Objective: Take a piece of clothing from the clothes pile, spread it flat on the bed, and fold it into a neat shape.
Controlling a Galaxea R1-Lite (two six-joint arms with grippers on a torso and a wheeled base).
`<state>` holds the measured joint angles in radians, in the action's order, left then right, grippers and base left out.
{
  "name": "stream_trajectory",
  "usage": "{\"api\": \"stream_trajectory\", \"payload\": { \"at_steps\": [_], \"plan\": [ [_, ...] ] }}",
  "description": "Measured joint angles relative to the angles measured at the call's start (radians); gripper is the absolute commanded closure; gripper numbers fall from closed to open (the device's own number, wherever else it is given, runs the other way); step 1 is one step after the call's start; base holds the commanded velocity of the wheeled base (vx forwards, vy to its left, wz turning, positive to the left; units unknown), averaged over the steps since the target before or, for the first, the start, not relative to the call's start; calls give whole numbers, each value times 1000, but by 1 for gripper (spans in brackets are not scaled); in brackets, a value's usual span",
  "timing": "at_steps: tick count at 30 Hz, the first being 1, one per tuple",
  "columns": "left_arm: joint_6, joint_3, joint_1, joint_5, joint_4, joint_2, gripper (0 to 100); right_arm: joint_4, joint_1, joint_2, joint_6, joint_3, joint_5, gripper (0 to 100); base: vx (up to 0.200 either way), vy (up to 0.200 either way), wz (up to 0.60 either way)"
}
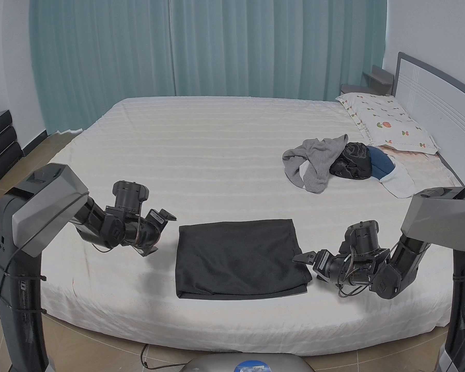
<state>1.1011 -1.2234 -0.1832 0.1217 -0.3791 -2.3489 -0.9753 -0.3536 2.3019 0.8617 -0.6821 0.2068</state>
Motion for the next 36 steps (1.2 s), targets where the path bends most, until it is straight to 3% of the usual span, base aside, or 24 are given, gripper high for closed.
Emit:
{"api": "stream_trajectory", "payload": {
  "at_steps": [3,4,26,27,36],
  "plan": [
    [-1,0,2,2,0,11,0,-6,-13,-9,0,9,3,0,0,0,0],
    [-1,0,3,3,0,13,0,-6,-16,-10,0,10,3,100,0,0,0],
    [-3,0,7,2,2,22,0,3,-32,-34,-9,78,-6,100,0,0,0],
    [-3,0,8,2,2,22,0,4,-32,-35,-9,80,-6,0,0,0,0],
    [-3,-1,6,2,2,22,0,-5,-23,-37,-20,71,-6,0,0,0,0]
  ]
}}
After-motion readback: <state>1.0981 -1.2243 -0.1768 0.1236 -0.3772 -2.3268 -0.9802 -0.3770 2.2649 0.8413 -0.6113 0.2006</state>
